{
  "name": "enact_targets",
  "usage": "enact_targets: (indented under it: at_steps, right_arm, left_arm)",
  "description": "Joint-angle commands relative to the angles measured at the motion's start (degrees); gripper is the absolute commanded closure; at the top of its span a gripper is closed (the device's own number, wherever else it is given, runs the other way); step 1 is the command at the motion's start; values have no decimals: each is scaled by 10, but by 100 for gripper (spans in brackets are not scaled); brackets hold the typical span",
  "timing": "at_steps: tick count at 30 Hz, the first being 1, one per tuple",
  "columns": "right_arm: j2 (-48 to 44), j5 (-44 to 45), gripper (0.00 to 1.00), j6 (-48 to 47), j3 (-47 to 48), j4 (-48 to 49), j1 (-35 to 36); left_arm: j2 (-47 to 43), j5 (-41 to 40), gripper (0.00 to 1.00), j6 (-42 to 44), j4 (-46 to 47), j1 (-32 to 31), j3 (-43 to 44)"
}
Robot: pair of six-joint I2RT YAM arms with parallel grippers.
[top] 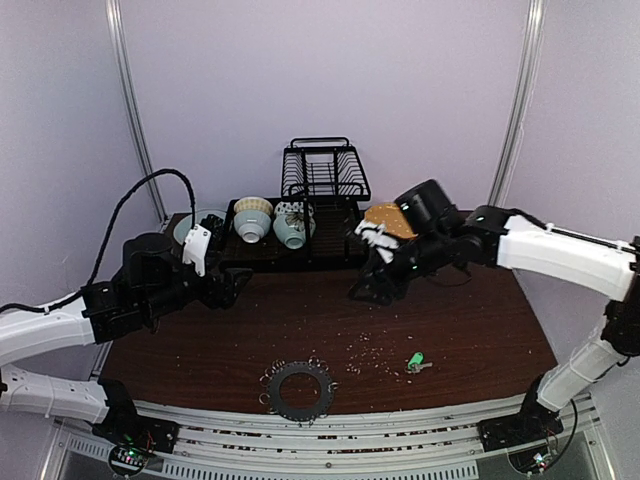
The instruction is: Put the keys on the keyring
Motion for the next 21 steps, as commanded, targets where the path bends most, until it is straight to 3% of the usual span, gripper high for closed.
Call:
enact_targets:
  at_steps: [1, 3, 6, 12, 16, 21]
  right_arm:
    - [-92, 117, 29, -256, -91, -59, -50]
    - [-98, 151, 28, -362, -126, -99, -53]
    - [-76, 153, 31, -448, -154, -168, -56]
    - [-66, 129, 42, -485, -226, -131, -57]
    - [-59, 140, 34, -480, -274, -66, -51]
    - [-56, 139, 36, -466, -286, -19, -11]
  left_arm:
    - [29, 64, 20, 4, 33, 1, 19]
    - [39, 75, 20, 3, 54, 2, 14]
    - [39, 68, 20, 12, 77, 2, 8]
    - [26, 51, 20, 32, 138, 2, -24]
    - [21, 49, 21, 42, 187, 2, -55]
    - [18, 46, 21, 56, 219, 2, -70]
